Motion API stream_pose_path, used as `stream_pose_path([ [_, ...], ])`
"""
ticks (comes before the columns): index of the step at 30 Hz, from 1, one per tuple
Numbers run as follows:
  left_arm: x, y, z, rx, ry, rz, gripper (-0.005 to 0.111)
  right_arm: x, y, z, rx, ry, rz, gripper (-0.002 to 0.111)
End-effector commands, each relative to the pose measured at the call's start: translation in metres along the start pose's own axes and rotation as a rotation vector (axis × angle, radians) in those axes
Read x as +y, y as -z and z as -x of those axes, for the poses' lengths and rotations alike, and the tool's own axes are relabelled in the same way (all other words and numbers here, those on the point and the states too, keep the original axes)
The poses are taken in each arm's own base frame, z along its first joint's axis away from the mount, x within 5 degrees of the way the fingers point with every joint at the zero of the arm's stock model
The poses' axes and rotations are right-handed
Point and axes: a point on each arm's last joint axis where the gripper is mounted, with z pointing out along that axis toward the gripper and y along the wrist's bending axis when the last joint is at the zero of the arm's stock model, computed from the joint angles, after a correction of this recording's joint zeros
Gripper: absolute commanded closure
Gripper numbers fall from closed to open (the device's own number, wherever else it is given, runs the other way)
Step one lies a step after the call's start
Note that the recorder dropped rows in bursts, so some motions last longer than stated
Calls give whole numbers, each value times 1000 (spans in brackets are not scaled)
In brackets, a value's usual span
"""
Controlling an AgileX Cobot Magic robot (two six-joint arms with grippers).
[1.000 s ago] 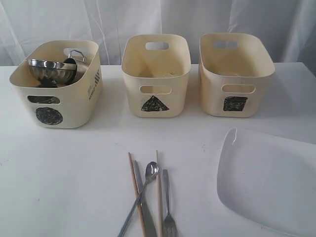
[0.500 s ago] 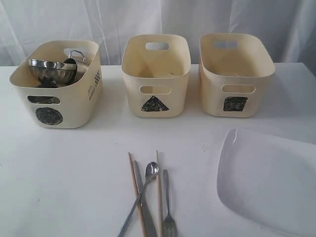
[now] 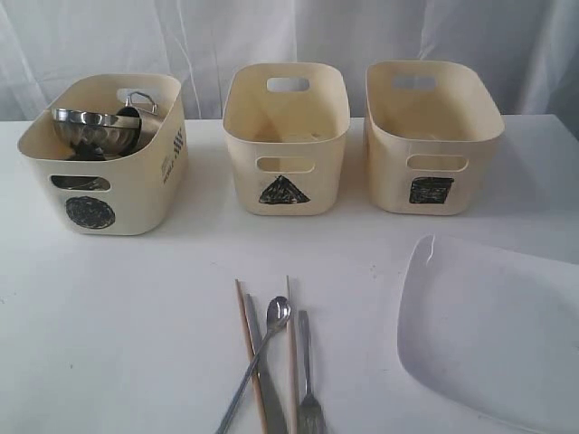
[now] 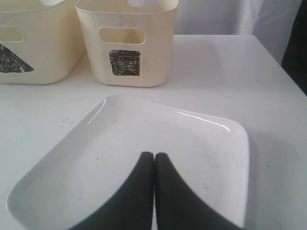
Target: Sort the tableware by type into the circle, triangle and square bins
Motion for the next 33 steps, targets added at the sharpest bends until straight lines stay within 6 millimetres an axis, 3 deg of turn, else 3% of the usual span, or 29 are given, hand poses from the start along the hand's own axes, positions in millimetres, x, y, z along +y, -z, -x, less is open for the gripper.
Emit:
stream_pose_path([
  [1, 0, 0, 0, -6, -54, 3, 107, 0, 0, 1, -11, 2, -5, 108],
  [11, 1, 0, -1, 5, -57, 6, 107, 0, 0, 1, -11, 2, -5, 108],
  [18, 1, 0, -1, 8, -81, 7, 107, -6, 1, 7, -61, 505, -88, 108],
  [23, 1, 0, -1, 8, -81, 7, 107, -1, 4, 25, -258, 651, -107, 108],
  [30, 1, 0, -1, 8, -81, 7, 107, 4, 11, 43, -491, 607, -108, 108],
  [33, 1, 0, -1, 8, -81, 7, 107, 5, 16, 51, -598, 137, 17, 108],
])
